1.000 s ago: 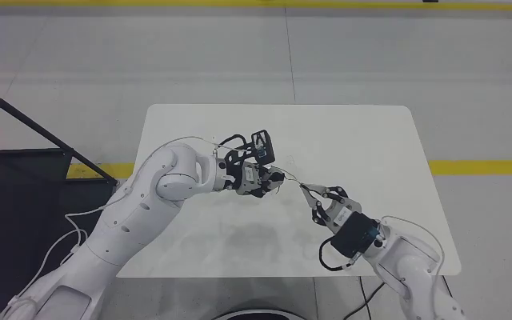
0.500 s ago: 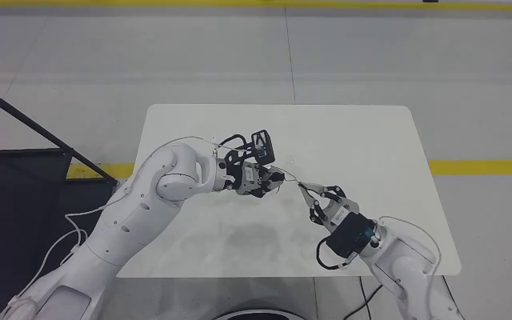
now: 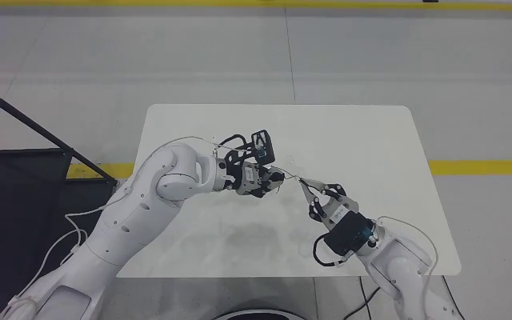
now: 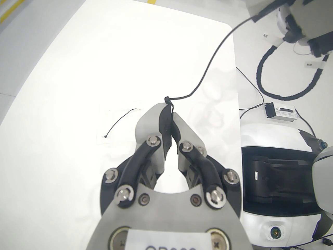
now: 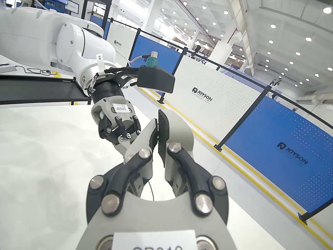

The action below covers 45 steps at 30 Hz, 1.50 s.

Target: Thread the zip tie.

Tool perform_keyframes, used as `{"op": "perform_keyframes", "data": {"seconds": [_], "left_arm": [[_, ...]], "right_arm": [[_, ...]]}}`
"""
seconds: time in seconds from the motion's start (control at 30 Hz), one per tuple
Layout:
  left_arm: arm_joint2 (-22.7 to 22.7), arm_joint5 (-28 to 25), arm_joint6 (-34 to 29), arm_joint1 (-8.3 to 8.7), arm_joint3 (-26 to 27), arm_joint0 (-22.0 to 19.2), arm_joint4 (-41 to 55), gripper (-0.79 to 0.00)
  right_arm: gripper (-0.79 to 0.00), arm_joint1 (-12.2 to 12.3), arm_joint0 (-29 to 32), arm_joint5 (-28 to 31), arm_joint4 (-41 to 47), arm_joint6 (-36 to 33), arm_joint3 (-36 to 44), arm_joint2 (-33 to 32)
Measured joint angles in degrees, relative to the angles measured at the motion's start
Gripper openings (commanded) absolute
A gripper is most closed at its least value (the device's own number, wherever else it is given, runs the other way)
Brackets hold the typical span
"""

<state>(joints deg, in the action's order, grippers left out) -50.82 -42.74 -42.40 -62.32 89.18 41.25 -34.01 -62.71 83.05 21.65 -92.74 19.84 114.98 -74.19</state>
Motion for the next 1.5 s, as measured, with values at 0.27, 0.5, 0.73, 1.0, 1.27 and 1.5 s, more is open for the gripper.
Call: {"op": "perform_keyframes", "data": {"seconds": [0.27,0.5,0.73,1.0,1.27,1.5], "left_arm": [[0.0,0.0,0.0,0.0,0.0,0.0,0.0,-0.785],[0.0,0.0,0.0,0.0,0.0,0.0,0.0,-0.785],[0.0,0.0,0.0,0.0,0.0,0.0,0.0,-0.785],[0.0,0.0,0.0,0.0,0.0,0.0,0.0,-0.785],[0.0,0.0,0.0,0.0,0.0,0.0,0.0,-0.785],[0.0,0.0,0.0,0.0,0.0,0.0,0.0,-0.785]], "right_arm": [[-0.785,-0.14,-0.19,-0.6,-0.57,-0.62,-0.08,0.41],[-0.785,-0.21,-0.76,0.23,-1.81,-1.52,-0.14,1.11],[-0.785,-0.05,-1.2,2.99,-3.18,-0.76,-0.29,1.38],[-0.785,0.27,-1.77,7.05,-5.18,-0.31,-0.56,1.46],[-0.785,0.28,-2.13,7.14,-5.72,-2.18,-0.76,1.91],[-0.785,0.14,-3.03,7.58,-4.98,-6.07,-0.85,2.74]]}}
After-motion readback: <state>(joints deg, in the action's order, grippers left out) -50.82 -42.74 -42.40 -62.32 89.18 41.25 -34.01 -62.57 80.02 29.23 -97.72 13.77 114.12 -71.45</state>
